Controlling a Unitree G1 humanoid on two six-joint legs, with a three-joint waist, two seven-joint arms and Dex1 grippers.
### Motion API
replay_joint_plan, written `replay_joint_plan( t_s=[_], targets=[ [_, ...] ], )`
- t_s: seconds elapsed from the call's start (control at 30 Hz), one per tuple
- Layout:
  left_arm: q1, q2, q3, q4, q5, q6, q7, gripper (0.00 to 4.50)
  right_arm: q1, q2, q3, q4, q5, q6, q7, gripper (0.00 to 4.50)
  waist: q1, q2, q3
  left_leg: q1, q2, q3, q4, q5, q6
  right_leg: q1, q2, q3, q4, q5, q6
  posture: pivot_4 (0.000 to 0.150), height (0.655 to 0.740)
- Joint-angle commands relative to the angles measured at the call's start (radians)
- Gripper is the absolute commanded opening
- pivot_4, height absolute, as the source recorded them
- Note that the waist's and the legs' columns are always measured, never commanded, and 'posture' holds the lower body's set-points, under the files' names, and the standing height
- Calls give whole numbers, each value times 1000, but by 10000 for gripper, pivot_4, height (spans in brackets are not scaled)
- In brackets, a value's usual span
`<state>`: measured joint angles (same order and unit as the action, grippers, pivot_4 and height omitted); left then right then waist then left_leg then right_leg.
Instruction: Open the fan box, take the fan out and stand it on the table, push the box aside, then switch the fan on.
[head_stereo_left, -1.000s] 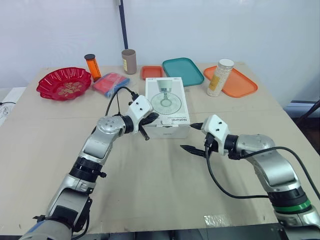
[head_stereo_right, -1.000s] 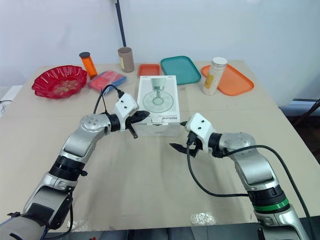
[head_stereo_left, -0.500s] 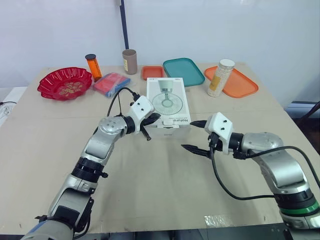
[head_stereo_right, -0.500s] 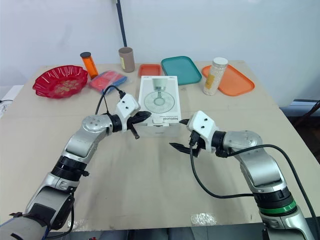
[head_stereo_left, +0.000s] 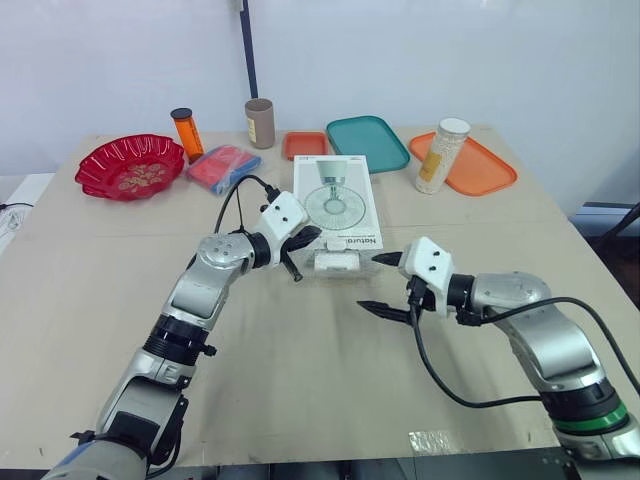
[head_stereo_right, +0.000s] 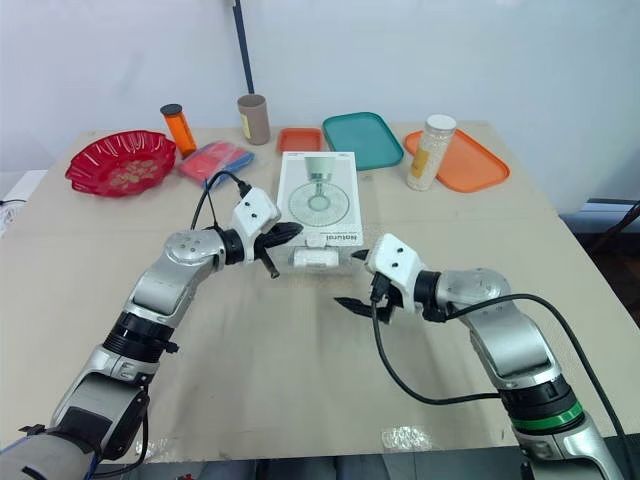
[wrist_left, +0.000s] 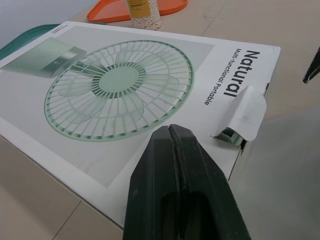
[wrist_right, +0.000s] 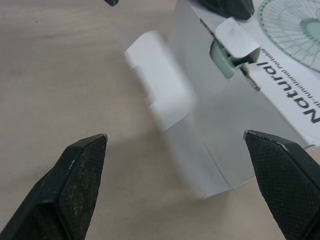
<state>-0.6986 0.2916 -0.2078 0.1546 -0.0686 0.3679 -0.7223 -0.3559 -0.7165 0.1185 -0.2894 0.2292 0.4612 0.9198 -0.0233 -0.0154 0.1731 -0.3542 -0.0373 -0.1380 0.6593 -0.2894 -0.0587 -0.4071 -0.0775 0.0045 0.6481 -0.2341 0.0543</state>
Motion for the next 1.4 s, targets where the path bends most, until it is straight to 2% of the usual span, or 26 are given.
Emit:
replay_joint_plan(
  t_s=[0.03,0.47,0.87,1.23,1.4],
  targets=[
    [19,2,-7,3,7,6,5,539,32,-38,-5,-66,27,9,47,45000,0,0,0,0,0,0,0,0,0,0,0,0,0,0,0,1500,7400],
    [21,5,-6,-6,6,12,9,539,68,5,88,-39,-18,7,26,45000,0,0,0,0,0,0,0,0,0,0,0,0,0,0,0,1500,7400],
    [17,2,-9,3,4,10,8,539,2,-6,-124,-32,130,232,-52,45000,0,0,0,0,0,0,0,0,0,0,0,0,0,0,0,1500,7400],
    [14,8,-6,-1,5,14,3,539,-91,120,-52,164,89,210,-118,45000,0,0,0,0,0,0,1,0,0,0,0,0,0,0,0,1500,7400],
    [25,14,-3,-11,7,19,9,539,-85,122,-46,159,98,209,-101,45000,0,0,0,0,0,0,0,0,0,0,0,0,0,0,0,1500,7400]
  ],
)
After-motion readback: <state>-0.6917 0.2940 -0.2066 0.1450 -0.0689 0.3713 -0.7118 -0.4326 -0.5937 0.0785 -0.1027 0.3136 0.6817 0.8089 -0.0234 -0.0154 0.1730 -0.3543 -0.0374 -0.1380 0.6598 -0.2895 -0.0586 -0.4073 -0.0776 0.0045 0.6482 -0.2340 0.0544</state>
